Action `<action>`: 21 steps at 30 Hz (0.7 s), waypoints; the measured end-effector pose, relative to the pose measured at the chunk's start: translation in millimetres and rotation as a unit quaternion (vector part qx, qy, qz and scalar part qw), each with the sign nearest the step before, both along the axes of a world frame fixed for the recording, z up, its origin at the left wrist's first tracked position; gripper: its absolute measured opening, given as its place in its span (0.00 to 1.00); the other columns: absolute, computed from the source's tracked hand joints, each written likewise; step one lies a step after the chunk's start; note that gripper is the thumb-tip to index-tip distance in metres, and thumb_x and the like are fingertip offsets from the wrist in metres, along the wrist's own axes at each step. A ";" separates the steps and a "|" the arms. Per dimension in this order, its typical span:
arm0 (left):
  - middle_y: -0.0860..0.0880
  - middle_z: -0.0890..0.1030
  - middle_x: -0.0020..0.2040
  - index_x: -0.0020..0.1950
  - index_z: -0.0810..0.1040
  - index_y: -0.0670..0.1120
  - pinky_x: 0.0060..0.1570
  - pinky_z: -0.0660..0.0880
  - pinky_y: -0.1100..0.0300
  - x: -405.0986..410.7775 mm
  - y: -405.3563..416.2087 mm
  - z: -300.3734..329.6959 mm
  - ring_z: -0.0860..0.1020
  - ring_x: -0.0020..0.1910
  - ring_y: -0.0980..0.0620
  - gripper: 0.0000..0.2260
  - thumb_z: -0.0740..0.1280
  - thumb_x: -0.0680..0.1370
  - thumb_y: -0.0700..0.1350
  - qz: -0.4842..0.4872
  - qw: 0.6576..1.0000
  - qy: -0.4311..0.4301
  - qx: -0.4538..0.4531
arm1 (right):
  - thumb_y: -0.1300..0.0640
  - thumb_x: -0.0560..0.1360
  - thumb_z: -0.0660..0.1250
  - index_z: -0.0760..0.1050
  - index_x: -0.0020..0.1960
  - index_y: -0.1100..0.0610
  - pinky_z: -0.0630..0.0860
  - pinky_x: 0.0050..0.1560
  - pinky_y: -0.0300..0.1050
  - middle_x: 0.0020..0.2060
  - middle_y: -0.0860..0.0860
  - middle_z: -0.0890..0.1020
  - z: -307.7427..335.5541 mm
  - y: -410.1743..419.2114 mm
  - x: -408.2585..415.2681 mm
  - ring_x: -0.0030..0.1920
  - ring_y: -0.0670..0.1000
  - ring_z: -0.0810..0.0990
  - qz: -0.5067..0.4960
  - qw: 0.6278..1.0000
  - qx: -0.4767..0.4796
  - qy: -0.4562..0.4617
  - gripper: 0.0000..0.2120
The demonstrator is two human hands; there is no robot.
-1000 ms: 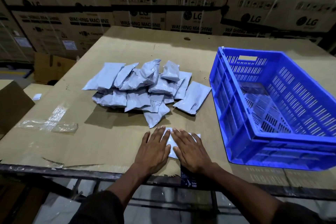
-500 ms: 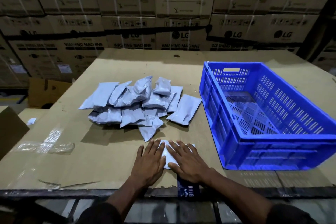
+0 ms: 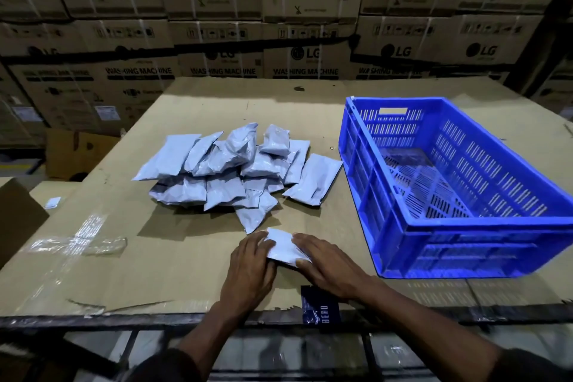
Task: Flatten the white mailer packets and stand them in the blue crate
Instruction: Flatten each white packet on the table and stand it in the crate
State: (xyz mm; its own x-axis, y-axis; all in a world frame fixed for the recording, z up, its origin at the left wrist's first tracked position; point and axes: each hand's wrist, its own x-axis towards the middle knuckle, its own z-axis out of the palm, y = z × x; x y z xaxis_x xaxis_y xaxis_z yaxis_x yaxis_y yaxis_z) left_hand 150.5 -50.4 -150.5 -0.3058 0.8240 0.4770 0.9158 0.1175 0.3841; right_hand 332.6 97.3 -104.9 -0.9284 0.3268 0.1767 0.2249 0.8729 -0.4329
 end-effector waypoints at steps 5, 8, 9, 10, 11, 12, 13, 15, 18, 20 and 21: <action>0.46 0.71 0.70 0.66 0.73 0.49 0.56 0.76 0.46 -0.2 4.8 16.1 0.73 0.64 0.43 0.13 0.66 0.81 0.45 0.035 0.999 -0.041 -0.009 | 0.53 0.83 0.53 0.60 0.77 0.46 0.62 0.71 0.60 0.80 0.40 0.54 13.1 -9.7 9.6 0.79 0.61 0.57 0.127 0.983 0.130 -0.001 0.22; 0.47 0.67 0.70 0.67 0.69 0.51 0.52 0.76 0.45 -8.1 10.8 26.2 0.72 0.63 0.43 0.13 0.62 0.82 0.47 0.031 0.996 -0.052 -0.058 | 0.55 0.80 0.56 0.66 0.73 0.46 0.62 0.70 0.63 0.79 0.40 0.58 19.0 -3.5 10.9 0.79 0.63 0.55 0.185 0.958 0.218 -0.016 0.22; 0.48 0.67 0.69 0.66 0.69 0.52 0.50 0.76 0.45 -10.9 13.2 29.3 0.72 0.61 0.43 0.12 0.62 0.82 0.47 0.023 0.996 -0.053 -0.071 | 0.55 0.80 0.58 0.69 0.71 0.46 0.62 0.70 0.63 0.79 0.40 0.60 19.1 1.0 9.6 0.79 0.64 0.55 0.198 0.950 0.239 -0.026 0.20; 0.49 0.67 0.67 0.65 0.68 0.52 0.48 0.77 0.45 -14.3 15.6 31.7 0.73 0.59 0.42 0.12 0.62 0.82 0.48 0.014 0.995 -0.053 -0.080 | 0.55 0.80 0.59 0.71 0.68 0.46 0.63 0.69 0.62 0.78 0.40 0.62 17.9 6.0 7.3 0.79 0.64 0.55 0.206 0.945 0.253 -0.034 0.17; 0.50 0.66 0.66 0.64 0.68 0.52 0.46 0.78 0.45 -17.3 17.7 33.5 0.73 0.57 0.42 0.11 0.63 0.82 0.48 0.006 0.995 -0.051 -0.086 | 0.55 0.81 0.60 0.72 0.65 0.46 0.65 0.68 0.60 0.77 0.39 0.63 16.4 9.7 4.6 0.78 0.64 0.57 0.209 0.943 0.258 -0.035 0.14; 0.50 0.66 0.65 0.63 0.68 0.53 0.44 0.78 0.45 -19.5 19.9 35.1 0.74 0.56 0.42 0.11 0.64 0.82 0.49 -0.001 0.995 -0.049 -0.088 | 0.54 0.82 0.59 0.74 0.63 0.46 0.69 0.67 0.59 0.75 0.39 0.66 15.2 13.3 1.9 0.77 0.63 0.60 0.206 0.945 0.253 -0.030 0.11; 0.51 0.65 0.64 0.63 0.68 0.53 0.43 0.78 0.45 -20.9 21.7 36.4 0.74 0.56 0.42 0.12 0.65 0.82 0.49 -0.007 0.995 -0.049 -0.086 | 0.52 0.84 0.59 0.75 0.60 0.46 0.72 0.63 0.57 0.74 0.39 0.68 15.4 16.0 -0.1 0.75 0.62 0.65 0.196 0.950 0.242 -0.020 0.09; 0.50 0.65 0.67 0.65 0.67 0.55 0.45 0.79 0.46 -21.5 24.3 38.0 0.74 0.58 0.42 0.14 0.66 0.82 0.50 -0.014 0.996 -0.055 -0.066 | 0.51 0.84 0.60 0.77 0.57 0.47 0.79 0.50 0.53 0.69 0.39 0.73 19.3 20.8 -2.9 0.65 0.59 0.74 0.167 0.960 0.224 -0.001 0.07; 0.48 0.62 0.76 0.77 0.60 0.60 0.59 0.78 0.48 -20.0 23.5 35.8 0.72 0.69 0.43 0.25 0.64 0.83 0.49 -0.024 0.993 -0.112 0.001 | 0.55 0.78 0.64 0.81 0.55 0.51 0.80 0.41 0.50 0.60 0.43 0.81 28.4 20.1 -5.0 0.50 0.56 0.81 0.108 0.981 0.145 0.064 0.09; 0.47 0.58 0.81 0.82 0.55 0.58 0.67 0.73 0.48 -20.6 21.6 32.7 0.67 0.76 0.42 0.30 0.64 0.82 0.54 -0.014 0.994 -0.104 0.023 | 0.65 0.73 0.61 0.83 0.56 0.57 0.83 0.48 0.50 0.55 0.48 0.85 33.3 18.5 -8.4 0.50 0.50 0.85 0.059 0.989 -0.023 0.133 0.17; 0.47 0.57 0.82 0.83 0.56 0.55 0.69 0.70 0.48 -21.2 20.4 31.5 0.64 0.78 0.42 0.31 0.63 0.81 0.56 -0.007 0.997 -0.078 0.017 | 0.70 0.70 0.59 0.83 0.56 0.59 0.82 0.54 0.49 0.54 0.50 0.86 36.1 19.6 -10.4 0.52 0.47 0.85 0.037 0.983 -0.112 0.143 0.21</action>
State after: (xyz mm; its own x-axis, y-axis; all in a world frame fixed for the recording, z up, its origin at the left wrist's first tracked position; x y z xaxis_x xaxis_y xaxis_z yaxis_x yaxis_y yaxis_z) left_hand 129.4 -30.1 -119.0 -0.3672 0.8130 0.4518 0.8460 0.0901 0.5255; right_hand 322.2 116.9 -68.8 -0.8739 0.3214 0.3647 0.0069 0.7584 -0.6518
